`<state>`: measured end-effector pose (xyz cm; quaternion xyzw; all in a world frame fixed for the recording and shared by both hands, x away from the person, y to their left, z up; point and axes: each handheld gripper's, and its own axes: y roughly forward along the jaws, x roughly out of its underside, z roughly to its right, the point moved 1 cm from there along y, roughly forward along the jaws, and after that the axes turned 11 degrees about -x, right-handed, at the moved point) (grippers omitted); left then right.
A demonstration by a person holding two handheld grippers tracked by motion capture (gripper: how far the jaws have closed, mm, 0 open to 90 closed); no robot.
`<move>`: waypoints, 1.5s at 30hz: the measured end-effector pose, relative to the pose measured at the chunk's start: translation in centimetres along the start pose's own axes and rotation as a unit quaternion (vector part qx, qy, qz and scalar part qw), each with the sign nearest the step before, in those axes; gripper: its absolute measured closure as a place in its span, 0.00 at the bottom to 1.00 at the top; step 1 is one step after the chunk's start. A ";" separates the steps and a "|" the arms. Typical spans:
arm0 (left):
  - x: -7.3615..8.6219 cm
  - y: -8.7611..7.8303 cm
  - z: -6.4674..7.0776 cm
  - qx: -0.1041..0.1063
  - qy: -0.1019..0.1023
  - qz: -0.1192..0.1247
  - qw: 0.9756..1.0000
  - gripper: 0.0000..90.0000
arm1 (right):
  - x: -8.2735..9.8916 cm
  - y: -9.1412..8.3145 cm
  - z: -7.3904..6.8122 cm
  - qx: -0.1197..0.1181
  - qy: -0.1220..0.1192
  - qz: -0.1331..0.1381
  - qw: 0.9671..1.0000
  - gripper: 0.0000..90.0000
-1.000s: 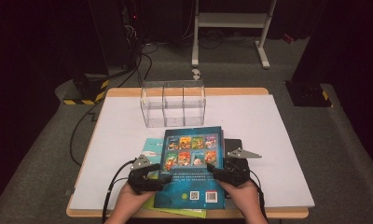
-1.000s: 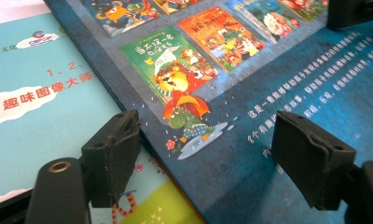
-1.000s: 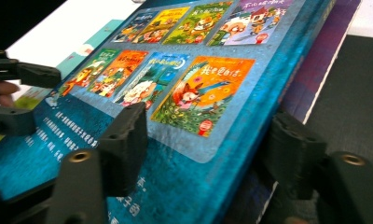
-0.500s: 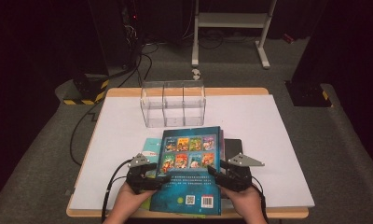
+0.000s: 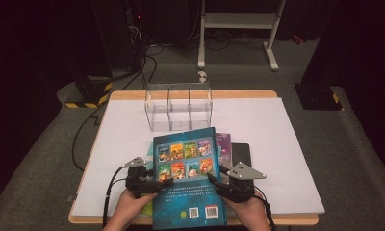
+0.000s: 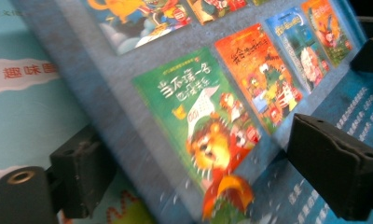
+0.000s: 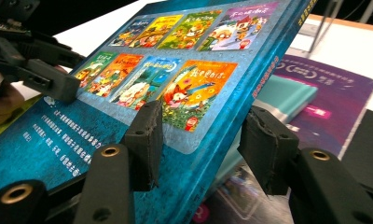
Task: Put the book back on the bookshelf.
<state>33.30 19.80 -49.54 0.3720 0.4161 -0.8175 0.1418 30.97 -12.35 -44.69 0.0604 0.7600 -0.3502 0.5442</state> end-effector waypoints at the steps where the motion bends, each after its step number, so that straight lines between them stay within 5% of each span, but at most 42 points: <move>1: 0.0 0.0 0.1 -0.003 0.001 0.001 1.000 0.12 | 0.0 0.0 0.0 0.000 0.000 0.000 1.000 0.55; 16: -2.8 -3.4 0.9 -0.025 0.028 0.085 0.996 0.28 | -3.3 -1.4 -0.9 0.013 -0.010 0.068 0.998 0.64; 19: -3.9 -4.2 0.9 -0.039 0.042 0.123 0.991 0.34 | -4.3 -1.1 -0.4 0.025 -0.006 0.067 0.997 0.65; 28: -6.1 -4.6 0.5 -0.050 0.045 0.175 0.982 0.44 | -6.4 -0.8 0.3 0.038 -0.011 0.093 0.995 0.71; 30: -6.5 -4.8 0.6 -0.050 0.045 0.201 0.977 0.46 | -6.9 -1.0 0.4 0.043 -0.012 0.100 0.994 0.72; 31: -6.5 -4.8 0.6 -0.050 0.045 0.201 0.977 0.46 | -6.9 -1.0 0.4 0.043 -0.012 0.100 0.994 0.72; 35: -7.4 -5.1 0.9 -0.060 0.059 0.224 0.971 0.47 | -7.8 -1.4 0.6 0.043 -0.007 0.117 0.992 0.75; 41: -8.5 -5.2 0.8 -0.064 0.072 0.230 0.968 0.49 | -8.6 -1.6 0.5 0.053 -0.025 0.129 0.990 0.77; 45: -9.1 -5.1 0.9 -0.069 0.095 0.238 0.964 0.49 | -9.2 -1.6 0.7 0.058 -0.033 0.142 0.988 0.75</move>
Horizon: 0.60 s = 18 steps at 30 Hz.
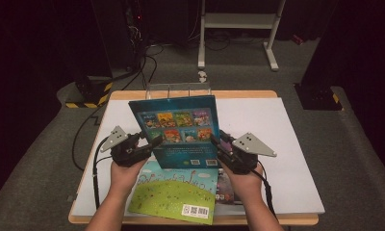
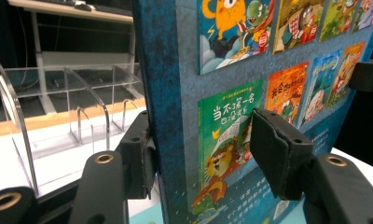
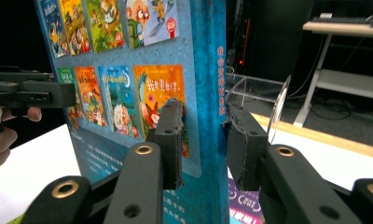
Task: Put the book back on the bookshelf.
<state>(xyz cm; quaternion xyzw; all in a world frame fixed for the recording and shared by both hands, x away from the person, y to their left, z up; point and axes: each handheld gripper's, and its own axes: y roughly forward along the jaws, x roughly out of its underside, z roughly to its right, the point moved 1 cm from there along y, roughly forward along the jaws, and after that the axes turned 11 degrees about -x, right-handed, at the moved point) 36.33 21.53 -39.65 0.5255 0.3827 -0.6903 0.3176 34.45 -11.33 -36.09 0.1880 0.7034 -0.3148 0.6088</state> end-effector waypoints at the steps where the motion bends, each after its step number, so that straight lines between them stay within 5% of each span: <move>1: 0.1 0.0 -0.1 0.003 0.003 0.005 1.000 0.49 | 0.0 0.0 0.0 0.000 -0.002 0.002 1.000 0.75; 7: 0.9 -0.7 -0.2 0.006 -0.001 0.024 1.000 0.47 | 0.6 -0.2 -0.5 -0.029 -0.009 0.010 0.999 0.64; 9: 1.1 -1.1 -0.1 0.003 0.003 0.029 1.000 0.46 | 0.8 -0.2 -0.6 -0.055 -0.004 0.010 0.998 0.50; 18: 2.6 -2.1 -0.6 -0.007 -0.008 0.032 0.999 0.45 | 1.0 0.8 -0.5 -0.078 -0.018 0.003 0.997 0.46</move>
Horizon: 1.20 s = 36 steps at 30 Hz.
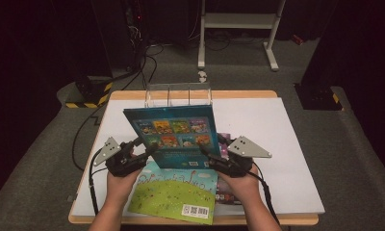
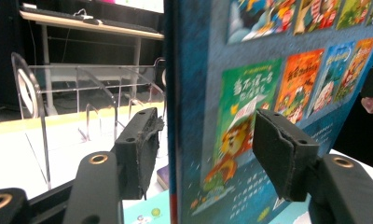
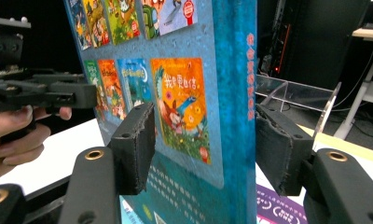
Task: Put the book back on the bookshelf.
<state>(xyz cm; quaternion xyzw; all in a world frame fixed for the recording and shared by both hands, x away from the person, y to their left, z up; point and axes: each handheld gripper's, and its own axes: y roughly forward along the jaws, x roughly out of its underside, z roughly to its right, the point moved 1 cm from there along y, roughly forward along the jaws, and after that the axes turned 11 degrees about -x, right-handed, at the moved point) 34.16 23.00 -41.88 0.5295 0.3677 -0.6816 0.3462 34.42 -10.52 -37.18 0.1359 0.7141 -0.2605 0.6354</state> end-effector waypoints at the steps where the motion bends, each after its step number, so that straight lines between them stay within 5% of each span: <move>1: 0.2 -0.1 -0.1 0.000 -0.002 -0.002 1.000 0.45 | -0.1 0.1 0.1 -0.001 0.001 0.000 1.000 0.47; 8: 0.8 -0.8 -0.2 -0.002 -0.005 0.006 1.000 0.41 | -0.7 0.7 0.6 -0.019 0.007 -0.007 1.000 0.54; 12: 1.2 -1.7 -0.5 -0.012 0.002 0.003 1.000 0.39 | -0.5 0.7 0.3 -0.033 -0.011 -0.012 0.999 0.69; 17: 0.7 -2.9 -1.3 -0.024 -0.005 -0.027 0.999 0.38 | 0.2 1.5 -2.6 -0.080 -0.053 -0.028 0.995 0.89; 24: -0.1 -4.5 -1.9 -0.026 0.006 -0.021 0.999 0.36 | 0.6 3.5 -4.1 -0.075 -0.048 -0.013 0.996 0.92; 36: -2.4 -6.1 0.4 0.004 0.018 0.014 1.000 0.23 | 0.4 8.8 -5.9 -0.059 -0.060 -0.013 0.996 0.92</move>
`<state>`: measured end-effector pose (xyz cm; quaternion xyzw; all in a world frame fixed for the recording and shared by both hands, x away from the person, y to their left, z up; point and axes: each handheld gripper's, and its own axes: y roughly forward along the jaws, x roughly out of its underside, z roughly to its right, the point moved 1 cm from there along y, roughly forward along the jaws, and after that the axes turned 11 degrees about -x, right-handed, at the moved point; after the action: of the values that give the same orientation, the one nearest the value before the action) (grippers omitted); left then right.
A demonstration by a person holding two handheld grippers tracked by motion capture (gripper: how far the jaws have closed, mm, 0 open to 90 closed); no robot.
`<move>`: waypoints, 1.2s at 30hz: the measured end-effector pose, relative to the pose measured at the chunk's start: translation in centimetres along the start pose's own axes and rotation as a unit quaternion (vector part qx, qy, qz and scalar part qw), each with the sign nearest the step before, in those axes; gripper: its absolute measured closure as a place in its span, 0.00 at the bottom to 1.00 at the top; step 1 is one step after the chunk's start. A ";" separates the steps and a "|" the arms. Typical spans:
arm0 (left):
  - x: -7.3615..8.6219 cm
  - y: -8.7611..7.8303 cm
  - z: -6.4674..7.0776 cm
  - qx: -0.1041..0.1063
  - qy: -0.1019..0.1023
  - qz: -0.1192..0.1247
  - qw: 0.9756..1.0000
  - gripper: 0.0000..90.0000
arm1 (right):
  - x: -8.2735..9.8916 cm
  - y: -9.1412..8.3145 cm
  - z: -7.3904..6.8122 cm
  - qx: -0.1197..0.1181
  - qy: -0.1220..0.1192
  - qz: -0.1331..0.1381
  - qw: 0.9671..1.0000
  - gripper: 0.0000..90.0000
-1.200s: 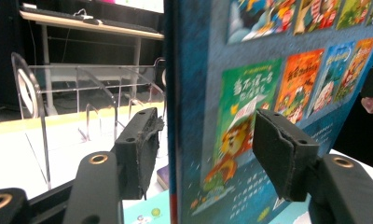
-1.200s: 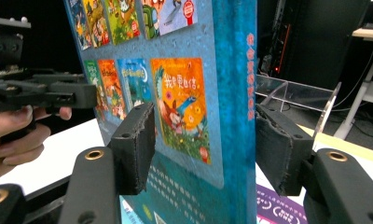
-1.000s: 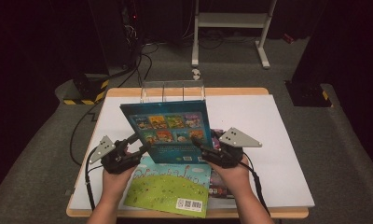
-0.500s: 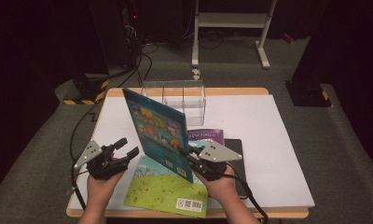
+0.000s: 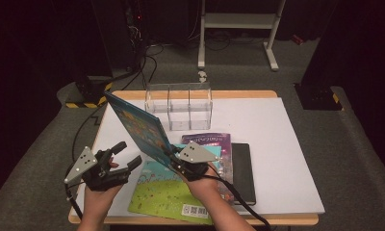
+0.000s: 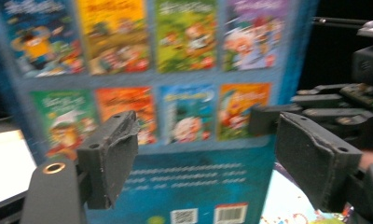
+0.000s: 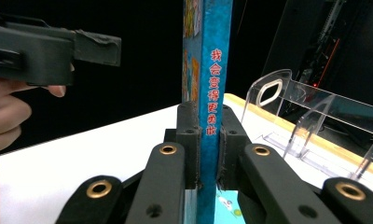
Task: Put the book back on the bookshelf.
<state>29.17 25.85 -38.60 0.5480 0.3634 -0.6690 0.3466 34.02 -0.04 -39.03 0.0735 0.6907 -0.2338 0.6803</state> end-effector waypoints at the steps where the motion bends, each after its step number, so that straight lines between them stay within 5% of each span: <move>1: 0.0 0.0 0.0 0.000 0.000 0.000 1.000 0.23 | 0.0 0.0 0.0 0.000 0.000 0.000 1.000 0.92; 11: -0.2 0.7 0.9 0.022 -0.011 -0.001 1.000 0.20 | 0.0 2.2 -1.2 -0.003 -0.009 -0.002 1.000 0.91; 20: -0.2 0.6 1.1 0.031 -0.016 0.001 0.999 0.19 | 0.1 2.5 -2.7 -0.022 -0.030 -0.013 0.999 0.88; 31: -0.1 0.5 1.2 0.030 -0.022 0.005 0.999 0.16 | 1.1 1.3 -2.7 -0.032 -0.018 -0.027 0.999 0.83; 36: -0.2 0.5 1.4 0.009 -0.025 0.005 1.000 0.09 | 1.1 1.6 -3.4 -0.049 -0.012 -0.021 0.999 0.81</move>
<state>28.93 24.40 -38.25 0.5357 0.3456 -0.6842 0.3540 31.54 2.55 -40.57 0.0227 0.6942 -0.2148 0.6866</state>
